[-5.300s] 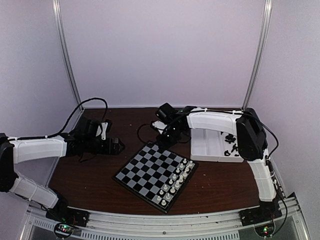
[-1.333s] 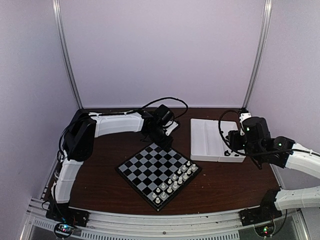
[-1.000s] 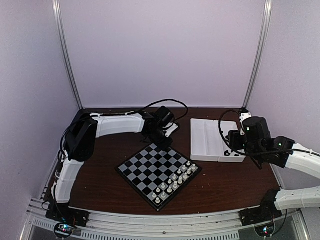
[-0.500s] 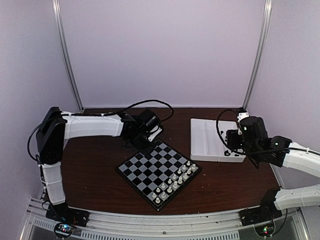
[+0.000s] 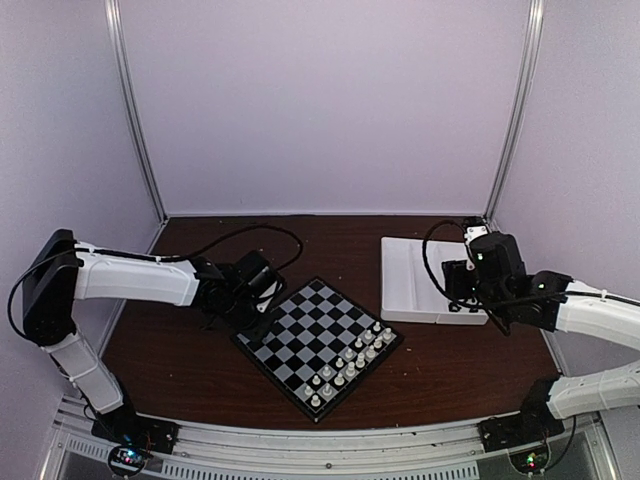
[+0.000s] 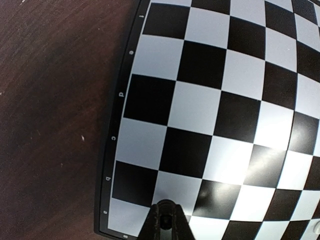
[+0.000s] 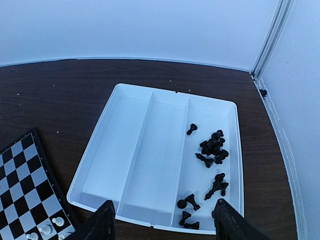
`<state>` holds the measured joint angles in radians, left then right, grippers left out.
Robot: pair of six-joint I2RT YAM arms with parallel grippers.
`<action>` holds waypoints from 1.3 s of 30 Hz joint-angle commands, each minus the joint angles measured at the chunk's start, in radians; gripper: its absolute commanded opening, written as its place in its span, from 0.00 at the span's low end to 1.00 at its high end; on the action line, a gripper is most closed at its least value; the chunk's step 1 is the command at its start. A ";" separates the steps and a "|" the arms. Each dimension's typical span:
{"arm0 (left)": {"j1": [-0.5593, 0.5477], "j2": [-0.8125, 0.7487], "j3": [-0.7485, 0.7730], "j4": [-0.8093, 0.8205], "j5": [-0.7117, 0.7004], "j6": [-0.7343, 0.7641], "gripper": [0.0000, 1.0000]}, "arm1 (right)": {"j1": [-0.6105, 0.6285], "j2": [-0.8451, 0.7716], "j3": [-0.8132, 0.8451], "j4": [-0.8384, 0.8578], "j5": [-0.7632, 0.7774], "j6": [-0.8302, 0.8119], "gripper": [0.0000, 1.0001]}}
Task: Set up the chess pieces on the board
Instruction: Place the chess piece on the chessboard.
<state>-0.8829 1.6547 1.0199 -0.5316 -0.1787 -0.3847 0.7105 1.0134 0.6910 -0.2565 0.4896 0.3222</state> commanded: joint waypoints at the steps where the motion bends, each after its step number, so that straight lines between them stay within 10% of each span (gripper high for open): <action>1: -0.002 -0.033 -0.029 0.082 0.005 -0.045 0.01 | -0.006 0.010 0.001 0.022 -0.017 0.014 0.66; 32: -0.036 -0.117 -0.178 0.112 -0.023 -0.111 0.06 | -0.006 0.061 0.022 0.031 -0.040 0.029 0.66; 39: -0.037 -0.128 -0.166 0.105 -0.031 -0.116 0.37 | -0.006 0.087 0.044 0.015 -0.054 0.026 0.67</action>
<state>-0.9131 1.5612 0.8524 -0.4255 -0.1967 -0.4919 0.7090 1.0828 0.6968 -0.2401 0.4458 0.3439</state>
